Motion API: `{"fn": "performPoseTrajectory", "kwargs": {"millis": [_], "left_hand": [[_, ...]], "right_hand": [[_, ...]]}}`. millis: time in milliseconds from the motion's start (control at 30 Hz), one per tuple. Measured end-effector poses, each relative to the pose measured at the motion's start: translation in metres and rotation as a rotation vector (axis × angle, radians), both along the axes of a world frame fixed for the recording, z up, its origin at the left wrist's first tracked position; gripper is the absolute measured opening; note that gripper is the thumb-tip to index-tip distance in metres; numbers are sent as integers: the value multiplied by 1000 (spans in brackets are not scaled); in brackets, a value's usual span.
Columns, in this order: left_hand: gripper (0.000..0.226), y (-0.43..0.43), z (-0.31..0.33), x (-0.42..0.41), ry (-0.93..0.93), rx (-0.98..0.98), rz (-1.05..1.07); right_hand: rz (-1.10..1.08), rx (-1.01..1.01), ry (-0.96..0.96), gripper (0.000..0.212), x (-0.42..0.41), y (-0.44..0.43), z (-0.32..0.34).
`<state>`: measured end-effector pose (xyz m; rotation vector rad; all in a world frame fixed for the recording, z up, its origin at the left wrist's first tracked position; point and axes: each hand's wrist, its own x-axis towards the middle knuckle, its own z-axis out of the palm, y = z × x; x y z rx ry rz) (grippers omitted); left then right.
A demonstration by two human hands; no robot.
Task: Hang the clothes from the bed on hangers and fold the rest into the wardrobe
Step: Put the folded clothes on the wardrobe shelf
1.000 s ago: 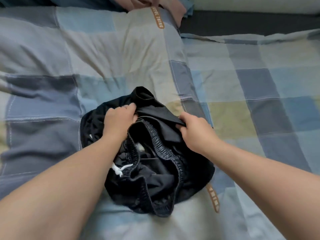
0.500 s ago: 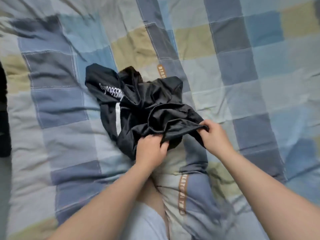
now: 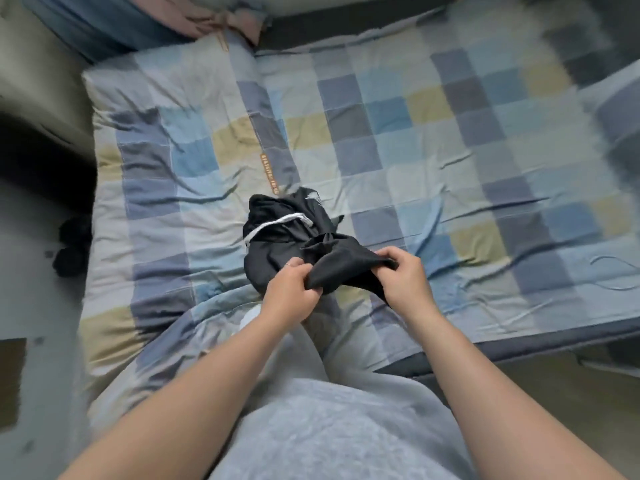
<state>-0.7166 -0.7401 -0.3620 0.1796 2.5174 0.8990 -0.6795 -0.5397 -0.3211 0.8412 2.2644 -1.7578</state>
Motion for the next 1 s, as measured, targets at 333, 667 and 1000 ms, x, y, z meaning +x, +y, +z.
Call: {"fn": "performPoseTrajectory", "kwargs": {"millis": [333,667,1000], "left_hand": [[68,18,155,29,-123,235,-155],[15,-46,209,56,-166,470,-200],[82,-124,259,70,-137,652,67]], "right_hand": [[115,-86,131,28,45,23,166],[281,-133,265,13,74,-25,242],[316,-40,218,13,85,-90,240]]}}
